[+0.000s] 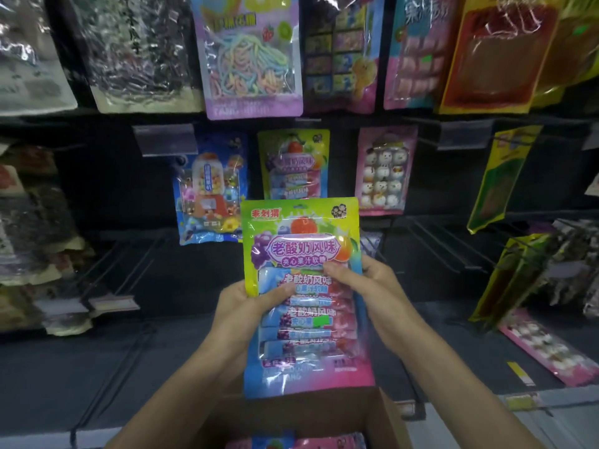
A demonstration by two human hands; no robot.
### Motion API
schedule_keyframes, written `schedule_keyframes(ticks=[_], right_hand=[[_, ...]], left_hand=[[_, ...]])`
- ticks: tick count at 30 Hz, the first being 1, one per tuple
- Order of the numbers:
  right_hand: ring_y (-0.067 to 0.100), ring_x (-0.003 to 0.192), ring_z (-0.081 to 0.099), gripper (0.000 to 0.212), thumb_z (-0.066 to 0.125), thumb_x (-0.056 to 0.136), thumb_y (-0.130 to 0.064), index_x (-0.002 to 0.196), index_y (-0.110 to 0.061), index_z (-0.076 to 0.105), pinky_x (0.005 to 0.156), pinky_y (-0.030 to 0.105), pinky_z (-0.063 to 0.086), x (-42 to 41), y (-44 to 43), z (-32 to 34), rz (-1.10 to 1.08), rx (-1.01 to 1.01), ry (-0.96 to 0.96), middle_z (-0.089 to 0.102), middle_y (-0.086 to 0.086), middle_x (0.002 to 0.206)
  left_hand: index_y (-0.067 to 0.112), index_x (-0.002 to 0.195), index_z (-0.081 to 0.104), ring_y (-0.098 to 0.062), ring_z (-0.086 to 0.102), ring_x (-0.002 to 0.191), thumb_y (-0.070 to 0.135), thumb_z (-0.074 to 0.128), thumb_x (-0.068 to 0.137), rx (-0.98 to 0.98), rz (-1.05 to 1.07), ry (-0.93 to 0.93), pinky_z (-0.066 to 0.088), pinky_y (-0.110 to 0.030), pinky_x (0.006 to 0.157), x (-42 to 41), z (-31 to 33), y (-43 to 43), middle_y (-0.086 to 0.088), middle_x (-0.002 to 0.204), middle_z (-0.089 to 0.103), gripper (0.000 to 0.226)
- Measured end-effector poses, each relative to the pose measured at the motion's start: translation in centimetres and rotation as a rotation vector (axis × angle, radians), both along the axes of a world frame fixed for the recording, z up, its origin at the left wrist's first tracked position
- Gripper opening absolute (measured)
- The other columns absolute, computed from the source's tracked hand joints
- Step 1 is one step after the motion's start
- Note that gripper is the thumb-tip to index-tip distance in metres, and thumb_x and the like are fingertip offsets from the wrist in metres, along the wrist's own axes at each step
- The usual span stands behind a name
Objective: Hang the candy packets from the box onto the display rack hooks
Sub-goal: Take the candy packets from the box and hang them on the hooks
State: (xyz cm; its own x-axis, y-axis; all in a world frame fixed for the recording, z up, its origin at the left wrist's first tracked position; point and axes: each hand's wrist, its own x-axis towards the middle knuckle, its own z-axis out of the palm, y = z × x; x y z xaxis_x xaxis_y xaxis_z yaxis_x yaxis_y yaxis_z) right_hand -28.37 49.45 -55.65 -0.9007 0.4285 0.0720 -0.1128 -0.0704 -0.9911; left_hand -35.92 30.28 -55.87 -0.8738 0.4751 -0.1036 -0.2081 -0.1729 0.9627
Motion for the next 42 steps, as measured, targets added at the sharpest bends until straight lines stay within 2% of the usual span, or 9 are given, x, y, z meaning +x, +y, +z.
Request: schedule_keyframes(ticks=[2,7,13,19,23,27,34,38,42], right_hand=[[0.032,0.098,0.075,0.052,0.091,0.075,-0.05,0.111,-0.016,0.077,0.088,0.045,0.061,-0.7,0.1,0.9,-0.014,-0.024,-0.008,0.08,0.007,0.107],[0.033,0.098,0.079,0.038,0.088,0.082,-0.035,0.11,-0.013,0.076,0.097,0.058,0.06,-2.7,1.4,3.2,-0.083,0.003,0.009,0.082,0.008,0.103],[0.026,0.095,0.079,0.013,0.082,0.091,-0.028,0.102,-0.022,0.078,0.098,0.056,0.059,-4.1,2.8,4.1,-0.201,0.113,0.123,0.082,0.003,0.099],[0.026,0.097,0.078,0.01,0.08,0.09,-0.024,0.1,-0.023,0.079,0.102,0.057,0.055,-5.1,4.4,6.3,-0.237,0.106,0.194,0.082,0.0,0.099],[0.024,0.091,0.079,0.007,0.077,0.092,-0.019,0.099,-0.018,0.077,0.089,0.046,0.059,-5.4,4.3,7.5,-0.199,0.106,0.251,0.082,0.002,0.096],[0.022,0.09,0.079,0.006,0.076,0.093,-0.017,0.098,-0.014,0.076,0.083,0.038,0.056,-6.2,4.1,8.0,-0.175,0.099,0.281,0.082,0.002,0.095],[0.018,0.083,0.078,0.008,0.078,0.091,-0.019,0.097,-0.014,0.077,0.072,0.029,0.052,-7.8,3.8,7.6,-0.165,0.017,0.241,0.081,-0.001,0.089],[0.003,0.066,0.074,0.006,0.077,0.093,-0.017,0.096,-0.012,0.076,0.054,0.015,0.051,-8.1,3.6,7.5,-0.149,-0.012,0.232,0.08,-0.005,0.081],[0.0,0.064,0.073,0.006,0.076,0.093,-0.017,0.097,-0.012,0.075,0.057,0.017,0.052,-8.0,3.6,7.5,-0.136,-0.013,0.223,0.08,-0.006,0.081]], left_hand=[[-0.001,0.112,0.074,-0.043,0.077,0.093,0.009,0.081,0.086,-0.013,0.008,0.015,0.061,-0.057,0.089,-0.5,0.8,0.6,-0.024,0.104,0.078,0.029],[0.009,0.117,0.07,-0.027,0.08,0.091,0.014,0.084,0.086,-0.178,0.025,0.186,0.063,-0.046,0.089,-3.0,2.4,2.0,-0.007,0.102,0.081,0.034],[0.036,0.125,0.042,0.007,0.062,0.083,0.035,0.073,0.096,-0.577,0.287,0.892,0.049,-0.021,0.066,-6.6,6.8,3.0,0.019,0.095,0.062,0.042],[0.029,0.144,0.046,-0.019,0.066,0.097,0.035,0.066,0.096,-0.735,0.536,1.442,0.056,-0.045,0.08,-10.4,13.5,4.1,0.009,0.117,0.065,0.053],[0.035,0.119,0.059,-0.007,0.064,0.093,0.055,0.063,0.096,-0.685,0.435,1.305,0.056,-0.039,0.079,-10.5,16.1,5.4,0.018,0.103,0.066,0.03],[0.019,0.097,0.077,-0.017,0.074,0.071,0.043,0.08,0.09,-0.421,0.193,0.844,0.064,-0.049,0.079,-11.0,16.9,6.7,0.002,0.078,0.077,0.026],[0.009,0.095,0.083,-0.015,0.071,0.077,0.014,0.088,0.082,-0.302,0.19,0.589,0.05,-0.012,0.051,-11.7,17.7,7.7,-0.006,0.089,0.08,0.015],[0.015,0.093,0.085,-0.022,0.075,0.091,0.012,0.089,0.08,-0.294,0.183,0.504,0.059,-0.03,0.073,-12.2,17.9,7.8,-0.004,0.09,0.081,0.014],[0.017,0.087,0.085,-0.024,0.074,0.099,0.016,0.091,0.078,-0.28,0.205,0.499,0.06,-0.042,0.093,-12.4,17.4,7.8,-0.001,0.091,0.081,0.011]])
